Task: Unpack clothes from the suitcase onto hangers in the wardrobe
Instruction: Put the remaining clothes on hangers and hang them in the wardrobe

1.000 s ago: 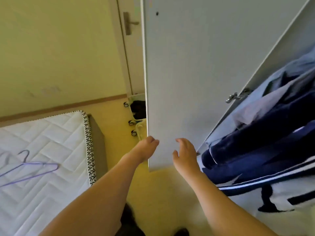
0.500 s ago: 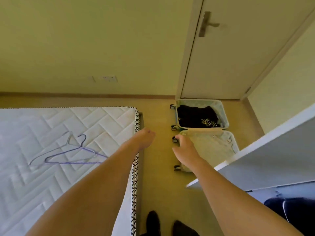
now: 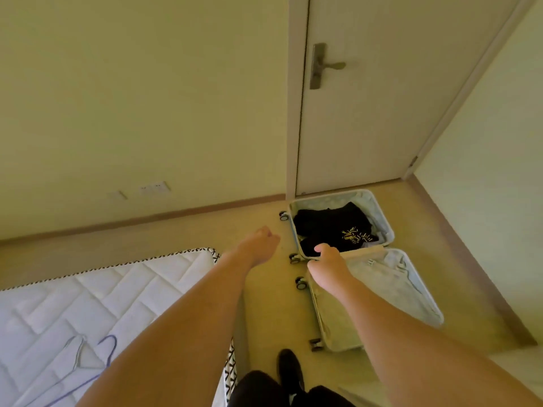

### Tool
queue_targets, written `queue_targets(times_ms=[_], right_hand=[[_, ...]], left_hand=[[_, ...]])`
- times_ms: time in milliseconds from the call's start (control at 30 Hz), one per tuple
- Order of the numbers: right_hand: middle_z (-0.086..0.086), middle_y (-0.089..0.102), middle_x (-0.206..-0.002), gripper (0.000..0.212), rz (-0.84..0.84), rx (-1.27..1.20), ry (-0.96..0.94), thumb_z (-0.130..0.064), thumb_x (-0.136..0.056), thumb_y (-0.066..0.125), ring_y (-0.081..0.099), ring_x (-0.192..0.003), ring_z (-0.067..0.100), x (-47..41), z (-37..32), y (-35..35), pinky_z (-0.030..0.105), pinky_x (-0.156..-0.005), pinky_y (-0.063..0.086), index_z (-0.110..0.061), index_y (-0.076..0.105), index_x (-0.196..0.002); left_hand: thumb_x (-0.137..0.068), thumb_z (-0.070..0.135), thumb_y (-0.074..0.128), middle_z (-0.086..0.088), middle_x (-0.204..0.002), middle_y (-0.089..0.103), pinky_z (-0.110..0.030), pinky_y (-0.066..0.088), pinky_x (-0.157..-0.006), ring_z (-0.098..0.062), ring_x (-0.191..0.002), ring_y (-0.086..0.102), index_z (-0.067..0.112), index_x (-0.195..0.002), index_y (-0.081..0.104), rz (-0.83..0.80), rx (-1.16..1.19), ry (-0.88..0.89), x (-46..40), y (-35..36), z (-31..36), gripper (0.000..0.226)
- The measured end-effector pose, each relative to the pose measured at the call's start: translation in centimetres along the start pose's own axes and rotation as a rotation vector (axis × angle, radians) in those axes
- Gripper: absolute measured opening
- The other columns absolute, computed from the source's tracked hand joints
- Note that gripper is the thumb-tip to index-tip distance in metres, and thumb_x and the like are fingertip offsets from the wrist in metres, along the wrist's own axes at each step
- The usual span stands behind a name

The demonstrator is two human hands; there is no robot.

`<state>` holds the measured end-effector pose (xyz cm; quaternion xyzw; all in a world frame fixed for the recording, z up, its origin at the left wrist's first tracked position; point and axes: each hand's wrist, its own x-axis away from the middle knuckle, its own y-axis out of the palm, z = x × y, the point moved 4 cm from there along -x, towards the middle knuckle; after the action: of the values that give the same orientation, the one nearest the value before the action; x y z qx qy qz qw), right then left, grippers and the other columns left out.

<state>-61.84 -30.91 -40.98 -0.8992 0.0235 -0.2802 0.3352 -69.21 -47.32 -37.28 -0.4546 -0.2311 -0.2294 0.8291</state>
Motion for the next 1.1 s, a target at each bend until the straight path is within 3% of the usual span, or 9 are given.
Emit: queue_targets(times_ms=[200,333,433,500,600,767,867,967,1100], right_hand=[[0.008,0.047,-0.13,0.051,0.081,-0.1,0.148,-0.015,-0.092,0.05,0.061,-0.106,0.028,-8.1,0.4,-4.4,0.035,-0.079,0.05,-0.014,0.039,-0.141],[0.008,0.048,-0.129,0.052,0.157,-0.168,0.258,-0.017,-0.09,0.05,0.061,-0.104,0.029,-16.3,0.9,-7.6,0.037,-0.078,0.049,-0.016,0.039,-0.14],[0.007,0.048,-0.129,0.055,0.203,-0.228,0.319,-0.016,-0.087,0.049,0.056,-0.094,0.023,-22.2,1.2,-9.3,0.036,-0.076,0.045,-0.018,0.039,-0.141],[0.007,0.048,-0.13,0.056,0.208,-0.239,0.343,-0.015,-0.086,0.048,0.056,-0.094,0.024,-26.5,1.8,-9.8,0.034,-0.076,0.043,-0.019,0.039,-0.141],[0.009,0.051,-0.127,0.057,0.221,-0.247,0.386,-0.015,-0.086,0.047,0.051,-0.091,0.02,-34.0,4.4,-10.2,0.034,-0.077,0.042,-0.02,0.038,-0.142],[0.004,0.041,-0.139,0.057,0.231,-0.223,0.462,-0.013,-0.085,0.05,0.059,-0.11,0.027,-47.1,12.7,-7.5,0.042,-0.093,0.051,-0.021,0.04,-0.141],[0.005,0.037,-0.14,0.057,0.22,-0.213,0.486,-0.014,-0.086,0.051,0.052,-0.117,0.026,-54.7,18.9,-4.0,0.043,-0.099,0.046,-0.021,0.039,-0.141],[0.004,0.028,-0.145,0.057,0.189,-0.165,0.509,-0.014,-0.09,0.052,0.04,-0.126,0.026,-62.2,26.6,1.1,0.034,-0.098,0.041,-0.021,0.035,-0.143],[0.005,0.012,-0.156,0.066,0.127,-0.09,0.545,-0.017,-0.088,0.056,0.03,-0.136,0.033,-70.1,36.4,8.7,0.042,-0.105,0.039,-0.025,0.028,-0.148]], left_hand=[[-0.102,0.028,0.037,-0.011,-0.115,0.055,-0.031,0.037,-0.083,-0.028,-0.104,0.053,0.005,-0.12,0.053,-0.094,-0.079,0.128,-10.3,-3.0,6.6,0.033],[-0.101,0.026,0.039,-0.001,-0.086,0.048,-0.027,0.038,-0.065,-0.014,-0.07,0.044,0.012,-0.102,0.045,-0.147,-0.154,0.193,-19.7,-4.1,11.3,0.016],[-0.098,0.026,0.04,0.003,-0.081,0.042,-0.028,0.036,-0.066,-0.008,-0.061,0.032,0.021,-0.087,0.046,-0.192,-0.229,0.243,-27.4,-3.6,13.3,0.014],[-0.096,0.027,0.039,0.005,-0.083,0.041,-0.028,0.032,-0.065,-0.01,-0.067,0.034,0.023,-0.083,0.046,-0.25,-0.266,0.261,-32.3,-2.8,14.4,0.015],[-0.096,0.029,0.042,-0.003,-0.113,0.053,-0.03,0.038,-0.079,-0.019,-0.095,0.051,0.016,-0.122,0.052,-0.269,-0.239,0.254,-40.6,-0.8,15.5,0.03],[-0.097,0.027,0.046,-0.008,-0.134,0.049,-0.031,0.041,-0.087,-0.022,-0.108,0.051,0.014,-0.14,0.042,-0.309,-0.203,0.188,-55.2,7.0,13.9,0.045],[-0.096,0.022,0.051,-0.008,-0.129,0.044,-0.03,0.043,-0.087,-0.022,-0.103,0.05,0.01,-0.142,0.037,-0.32,-0.12,0.118,-63.5,13.2,10.8,0.05],[-0.091,0.028,0.056,-0.009,-0.138,0.038,-0.038,0.046,-0.097,-0.029,-0.116,0.048,0.015,-0.142,0.035,-0.321,-0.126,0.031,-72.2,21.2,6.2,0.057],[-0.088,0.033,0.061,-0.01,-0.149,0.019,-0.043,0.039,-0.105,-0.035,-0.129,0.037,0.019,-0.146,0.029,-0.319,-0.131,-0.041,-80.5,31.2,0.7,0.068]])
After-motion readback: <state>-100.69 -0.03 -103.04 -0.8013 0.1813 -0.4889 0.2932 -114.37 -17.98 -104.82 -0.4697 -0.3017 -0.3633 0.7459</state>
